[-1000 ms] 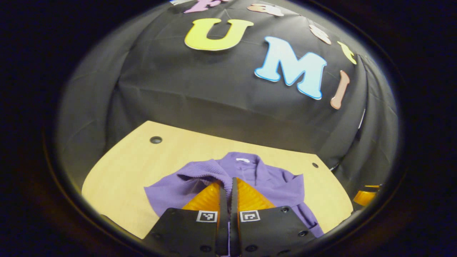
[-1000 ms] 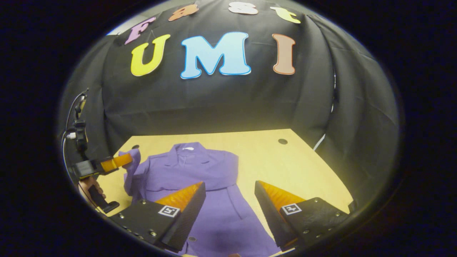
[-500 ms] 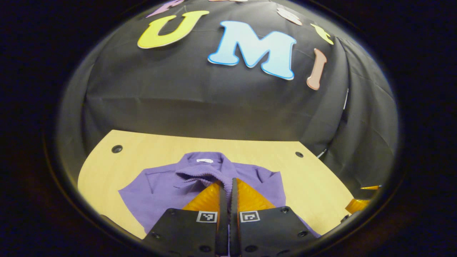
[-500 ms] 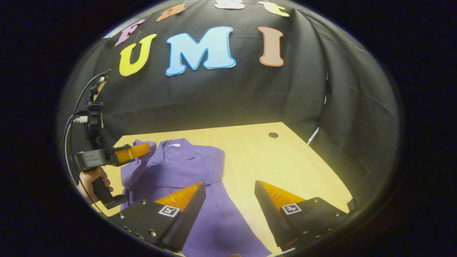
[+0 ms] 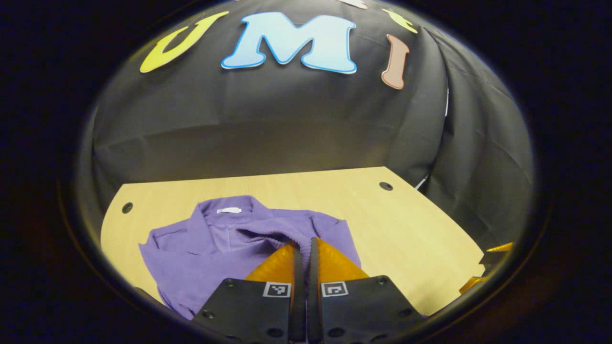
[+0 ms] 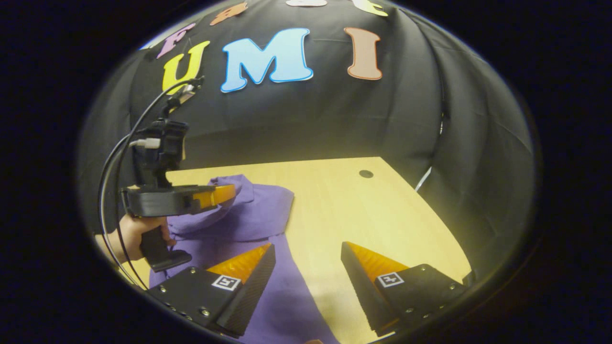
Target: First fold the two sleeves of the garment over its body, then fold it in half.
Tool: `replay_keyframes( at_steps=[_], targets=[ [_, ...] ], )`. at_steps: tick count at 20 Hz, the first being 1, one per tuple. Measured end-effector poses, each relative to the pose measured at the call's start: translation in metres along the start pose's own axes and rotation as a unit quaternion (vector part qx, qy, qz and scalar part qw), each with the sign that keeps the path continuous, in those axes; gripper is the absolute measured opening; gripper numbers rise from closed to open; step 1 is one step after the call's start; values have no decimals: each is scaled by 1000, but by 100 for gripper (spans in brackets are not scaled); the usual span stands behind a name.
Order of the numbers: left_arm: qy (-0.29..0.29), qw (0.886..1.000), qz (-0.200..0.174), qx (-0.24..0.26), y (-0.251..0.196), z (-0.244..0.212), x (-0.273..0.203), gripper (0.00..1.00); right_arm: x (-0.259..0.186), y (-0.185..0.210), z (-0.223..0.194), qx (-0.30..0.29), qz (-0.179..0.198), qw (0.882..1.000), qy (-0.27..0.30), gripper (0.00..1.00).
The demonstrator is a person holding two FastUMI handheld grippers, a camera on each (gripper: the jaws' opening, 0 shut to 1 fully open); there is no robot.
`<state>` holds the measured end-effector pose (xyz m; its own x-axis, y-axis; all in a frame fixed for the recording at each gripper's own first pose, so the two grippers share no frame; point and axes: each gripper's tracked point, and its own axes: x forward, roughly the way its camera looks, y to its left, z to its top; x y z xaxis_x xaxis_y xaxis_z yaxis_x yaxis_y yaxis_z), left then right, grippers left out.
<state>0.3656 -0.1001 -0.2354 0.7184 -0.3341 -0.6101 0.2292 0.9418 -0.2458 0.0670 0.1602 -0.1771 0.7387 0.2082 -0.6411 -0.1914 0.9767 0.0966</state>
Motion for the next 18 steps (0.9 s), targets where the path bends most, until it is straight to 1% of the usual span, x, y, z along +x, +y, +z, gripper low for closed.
replay_keyframes(
  at_steps=[4, 6, 7, 9, 10, 11, 13, 16, 17, 18],
  targets=[
    [6, 999, 32, -10, 9, -8, 8, 8, 5, -4, -19, -20, 34, 999, 17, 88],
    [13, 999, 28, -30, 8, -14, 9, 11, 3, -7, -24, -22, 45, 999, 18, 88],
    [14, 999, 26, -40, 7, -15, 9, 11, 3, -9, -25, -23, 47, 998, 17, 88],
    [19, 998, 17, -62, 4, -18, 4, 16, 2, -11, -29, -21, 47, 998, 20, 88],
    [18, 997, 17, -70, 4, -19, 1, 17, 1, -10, -28, -18, 47, 999, 20, 88],
    [16, 997, 16, -73, 5, -18, -3, 19, 2, -10, -30, -15, 47, 999, 18, 88],
    [12, 997, 17, -73, 7, -19, -11, 55, 0, -12, -34, -17, 41, 999, 19, 88],
    [8, 998, 17, -67, 10, -18, -29, 72, -11, -12, -44, -17, 31, 999, 20, 88],
    [3, 998, 18, -65, 11, -15, -39, 76, -16, -10, -49, -16, 29, 999, 22, 88],
    [-2, 998, 21, -64, 14, -14, -48, 78, -19, -8, -52, -15, 27, 999, 25, 88]
  ],
)
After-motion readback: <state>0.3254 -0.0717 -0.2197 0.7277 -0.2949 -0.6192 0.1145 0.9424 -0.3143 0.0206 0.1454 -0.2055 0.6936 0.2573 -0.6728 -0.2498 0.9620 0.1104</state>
